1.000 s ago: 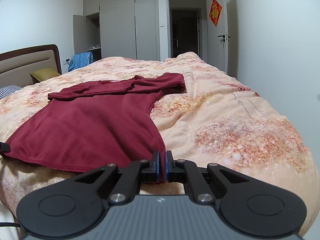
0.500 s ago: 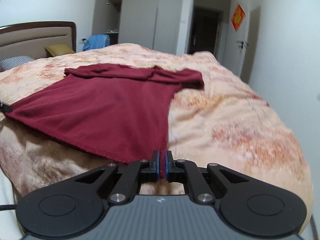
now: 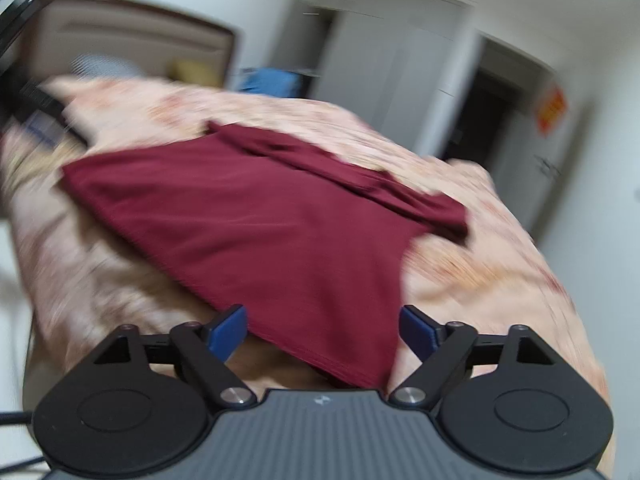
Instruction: Fold small clothes
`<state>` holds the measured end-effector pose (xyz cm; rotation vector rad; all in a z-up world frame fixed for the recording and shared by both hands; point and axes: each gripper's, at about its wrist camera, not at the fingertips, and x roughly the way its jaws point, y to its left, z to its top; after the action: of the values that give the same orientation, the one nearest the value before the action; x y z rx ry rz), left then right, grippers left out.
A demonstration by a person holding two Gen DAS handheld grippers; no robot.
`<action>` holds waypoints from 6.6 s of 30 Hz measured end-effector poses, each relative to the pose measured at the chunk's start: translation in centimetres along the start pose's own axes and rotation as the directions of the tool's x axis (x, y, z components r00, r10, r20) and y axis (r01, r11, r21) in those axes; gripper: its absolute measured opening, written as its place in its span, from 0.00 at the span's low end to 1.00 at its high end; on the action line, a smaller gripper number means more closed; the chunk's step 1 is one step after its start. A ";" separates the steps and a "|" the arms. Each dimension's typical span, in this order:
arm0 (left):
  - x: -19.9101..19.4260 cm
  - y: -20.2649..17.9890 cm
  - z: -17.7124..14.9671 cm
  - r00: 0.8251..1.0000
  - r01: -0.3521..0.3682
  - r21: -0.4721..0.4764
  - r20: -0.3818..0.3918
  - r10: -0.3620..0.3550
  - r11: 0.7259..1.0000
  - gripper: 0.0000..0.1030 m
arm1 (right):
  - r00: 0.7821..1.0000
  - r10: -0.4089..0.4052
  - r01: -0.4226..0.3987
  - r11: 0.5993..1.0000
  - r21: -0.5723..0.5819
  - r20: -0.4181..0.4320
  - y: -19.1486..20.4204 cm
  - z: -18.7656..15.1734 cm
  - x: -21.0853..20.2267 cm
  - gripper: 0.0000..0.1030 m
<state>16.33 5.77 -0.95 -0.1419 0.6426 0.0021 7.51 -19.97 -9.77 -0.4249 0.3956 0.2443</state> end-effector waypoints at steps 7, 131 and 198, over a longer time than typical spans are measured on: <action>0.7 -3.5 -0.2 0.996 0.088 0.144 0.003 -0.090 0.986 0.99 | 0.998 0.063 -0.066 0.979 -0.193 -0.020 4.2 0.6 3.5 0.85; 23.1 -2.2 18.1 0.984 0.175 0.278 -0.021 -0.176 0.944 0.79 | 0.997 0.066 -0.063 0.996 0.064 -0.047 -16.1 10.7 24.8 0.77; 9.9 2.1 9.6 0.998 -0.063 -0.147 -0.017 0.061 0.987 0.99 | 0.985 -0.094 0.045 0.949 0.313 0.146 -3.8 9.4 13.7 1.00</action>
<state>29.87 8.69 0.49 -0.2645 0.6591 0.1087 23.97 -17.12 -6.36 -0.1086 0.2549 0.1423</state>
